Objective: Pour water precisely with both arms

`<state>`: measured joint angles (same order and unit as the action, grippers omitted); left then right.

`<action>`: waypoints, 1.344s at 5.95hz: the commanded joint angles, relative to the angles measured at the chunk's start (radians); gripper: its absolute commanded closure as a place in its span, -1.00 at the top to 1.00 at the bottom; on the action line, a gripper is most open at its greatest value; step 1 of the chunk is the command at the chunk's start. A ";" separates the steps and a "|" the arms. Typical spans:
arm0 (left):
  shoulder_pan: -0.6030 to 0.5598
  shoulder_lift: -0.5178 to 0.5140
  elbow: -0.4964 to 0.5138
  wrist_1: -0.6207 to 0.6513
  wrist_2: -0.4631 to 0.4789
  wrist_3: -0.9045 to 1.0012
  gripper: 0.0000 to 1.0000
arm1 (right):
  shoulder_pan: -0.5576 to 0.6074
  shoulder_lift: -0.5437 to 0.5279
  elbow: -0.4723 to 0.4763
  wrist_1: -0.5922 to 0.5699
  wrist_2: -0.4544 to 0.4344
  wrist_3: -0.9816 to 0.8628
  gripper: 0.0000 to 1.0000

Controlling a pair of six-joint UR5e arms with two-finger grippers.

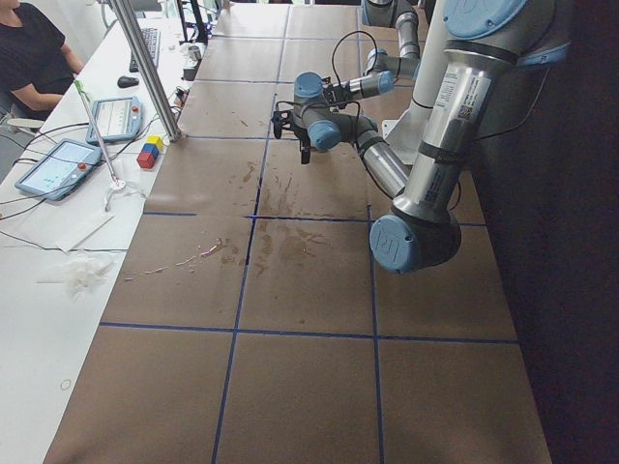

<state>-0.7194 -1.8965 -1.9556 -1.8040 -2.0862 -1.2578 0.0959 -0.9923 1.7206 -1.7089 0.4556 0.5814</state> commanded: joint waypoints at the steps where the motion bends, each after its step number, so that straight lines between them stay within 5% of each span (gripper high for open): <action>1: 0.000 0.000 -0.006 0.000 -0.002 0.000 0.98 | 0.002 0.008 -0.016 -0.021 -0.003 -0.061 -1.00; 8: 0.000 0.005 -0.013 0.000 -0.002 -0.002 0.99 | 0.005 0.012 -0.012 -0.143 -0.005 -0.253 -1.00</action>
<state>-0.7194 -1.8915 -1.9693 -1.8040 -2.0877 -1.2594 0.1000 -0.9791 1.7087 -1.8497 0.4510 0.3517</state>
